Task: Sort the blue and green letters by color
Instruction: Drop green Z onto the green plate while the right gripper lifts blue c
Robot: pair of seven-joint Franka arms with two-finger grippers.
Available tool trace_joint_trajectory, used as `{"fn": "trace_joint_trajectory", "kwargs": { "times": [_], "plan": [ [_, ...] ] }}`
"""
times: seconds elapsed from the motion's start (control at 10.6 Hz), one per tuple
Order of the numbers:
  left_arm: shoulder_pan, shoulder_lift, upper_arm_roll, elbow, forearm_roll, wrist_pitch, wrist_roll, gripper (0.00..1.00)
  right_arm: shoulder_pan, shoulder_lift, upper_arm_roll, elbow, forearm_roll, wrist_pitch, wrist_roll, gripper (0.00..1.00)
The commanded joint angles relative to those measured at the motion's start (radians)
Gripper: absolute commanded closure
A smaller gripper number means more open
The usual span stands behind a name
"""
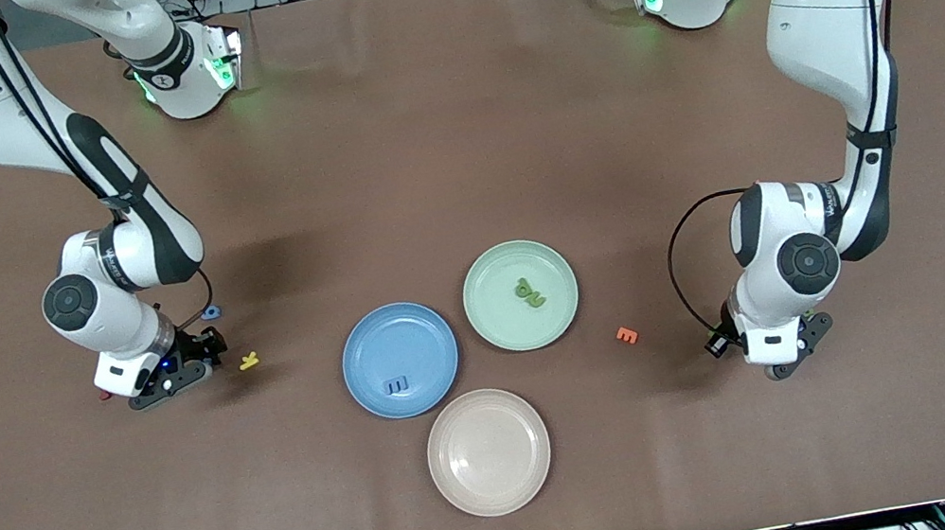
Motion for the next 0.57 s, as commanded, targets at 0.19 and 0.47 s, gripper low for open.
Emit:
{"fn": "trace_joint_trajectory", "kwargs": {
  "times": [0.19, 0.47],
  "plan": [
    [-0.050, -0.018, -0.006, 0.049, -0.022, -0.001, -0.103, 1.00, -0.028, -0.013, 0.019, -0.010, -0.005, -0.023, -0.012, 0.58],
    [-0.122, -0.047, -0.023, 0.066, -0.024, -0.007, -0.233, 1.00, -0.042, -0.015, 0.031, -0.010, -0.004, -0.026, -0.008, 0.63]
  ]
}}
